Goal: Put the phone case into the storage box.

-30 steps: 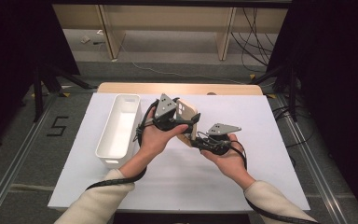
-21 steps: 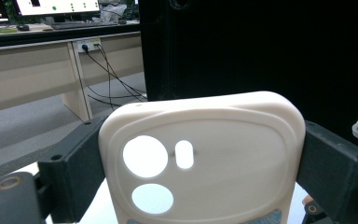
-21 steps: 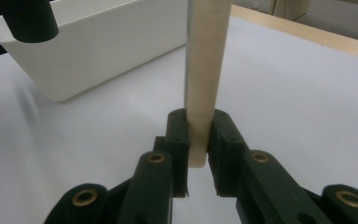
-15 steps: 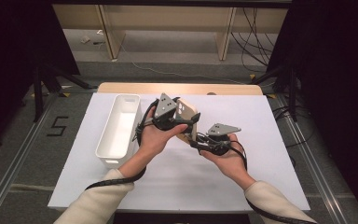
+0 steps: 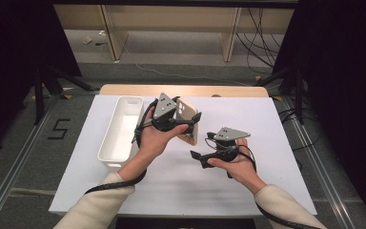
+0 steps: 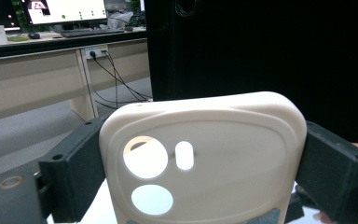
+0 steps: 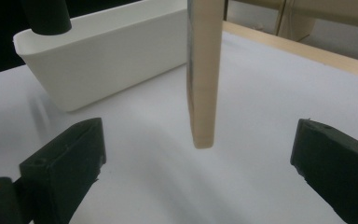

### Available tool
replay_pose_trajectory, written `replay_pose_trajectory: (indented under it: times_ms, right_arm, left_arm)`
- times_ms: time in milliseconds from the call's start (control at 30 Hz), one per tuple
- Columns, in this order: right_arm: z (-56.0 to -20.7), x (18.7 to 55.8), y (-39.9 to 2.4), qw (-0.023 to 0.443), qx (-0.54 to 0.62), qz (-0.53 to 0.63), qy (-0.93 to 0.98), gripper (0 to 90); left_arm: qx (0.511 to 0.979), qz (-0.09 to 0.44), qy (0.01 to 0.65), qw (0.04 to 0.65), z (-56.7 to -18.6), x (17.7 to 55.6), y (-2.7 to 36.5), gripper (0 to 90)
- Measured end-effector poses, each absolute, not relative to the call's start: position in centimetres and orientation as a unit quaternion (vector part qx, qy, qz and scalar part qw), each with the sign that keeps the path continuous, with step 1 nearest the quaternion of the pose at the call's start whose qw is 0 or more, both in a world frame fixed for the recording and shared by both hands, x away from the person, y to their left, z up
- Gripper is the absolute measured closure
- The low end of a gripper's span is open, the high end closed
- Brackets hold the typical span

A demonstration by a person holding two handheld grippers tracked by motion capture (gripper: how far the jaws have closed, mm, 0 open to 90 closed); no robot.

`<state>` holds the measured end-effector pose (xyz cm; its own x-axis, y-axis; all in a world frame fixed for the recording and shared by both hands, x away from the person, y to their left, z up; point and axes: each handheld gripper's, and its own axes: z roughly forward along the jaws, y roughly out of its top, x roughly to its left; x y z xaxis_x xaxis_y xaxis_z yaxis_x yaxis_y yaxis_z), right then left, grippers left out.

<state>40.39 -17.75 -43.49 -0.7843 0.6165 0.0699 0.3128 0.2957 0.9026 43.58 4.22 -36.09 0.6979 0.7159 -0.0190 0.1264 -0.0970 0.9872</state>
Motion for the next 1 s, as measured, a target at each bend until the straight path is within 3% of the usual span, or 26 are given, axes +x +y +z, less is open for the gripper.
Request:
replay_pose_trajectory:
  times_ms: [1000]
  right_arm:
    - [-42.2, 38.0, -22.0, 0.172, 0.265, 0.544, 0.777, 1.7]
  left_arm:
    - [0.698, 0.26, 0.31, 0.591, -35.4, 43.5, 5.6, 10.4]
